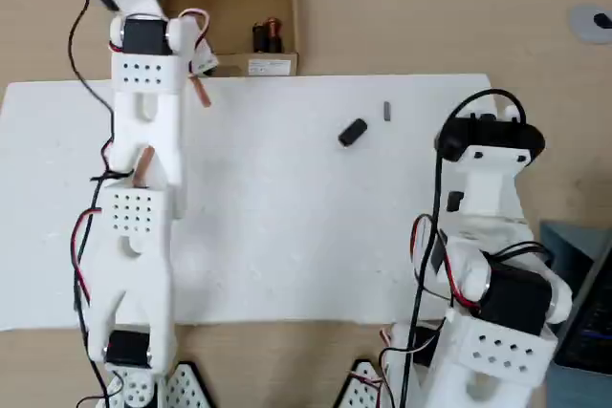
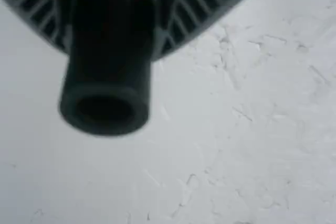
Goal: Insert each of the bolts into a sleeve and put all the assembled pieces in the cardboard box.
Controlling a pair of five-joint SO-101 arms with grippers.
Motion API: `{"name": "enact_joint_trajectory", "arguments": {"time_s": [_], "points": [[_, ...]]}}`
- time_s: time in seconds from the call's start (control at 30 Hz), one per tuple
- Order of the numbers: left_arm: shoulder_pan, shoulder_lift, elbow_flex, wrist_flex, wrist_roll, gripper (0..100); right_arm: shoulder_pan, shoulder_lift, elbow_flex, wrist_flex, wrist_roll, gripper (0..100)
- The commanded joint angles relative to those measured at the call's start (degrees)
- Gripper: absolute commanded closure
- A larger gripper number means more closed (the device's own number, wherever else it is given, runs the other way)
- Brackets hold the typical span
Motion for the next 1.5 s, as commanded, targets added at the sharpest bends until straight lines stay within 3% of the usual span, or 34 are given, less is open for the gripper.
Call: {"name": "enact_joint_trajectory", "arguments": {"time_s": [0.0,0.2,0.7,1.03,1.2,1.47], "points": [[1.2,-5.5,-3.8,1.1,-0.7,100,0.2,-0.6,-2.6,-0.7,-0.4,98.8],[3.9,-13.4,-3.8,1.1,-1.0,100,0.2,-0.7,-2.3,-0.8,-0.4,98.8],[10.2,-34.9,-3.6,1.2,-17.1,100,0.1,-0.4,-1.5,-6.7,-0.2,98.8],[9.6,-46.5,-3.5,1.2,-25.8,100,-10.0,-0.7,2.2,-9.6,-0.4,98.8],[9.8,-52.4,-3.4,1.2,-27.8,100,-10.8,-0.7,2.3,-10.9,-0.5,98.8],[9.6,-68.0,15.8,1.2,-27.4,100,-10.7,-0.7,3.6,-11.3,-0.5,98.8]]}}
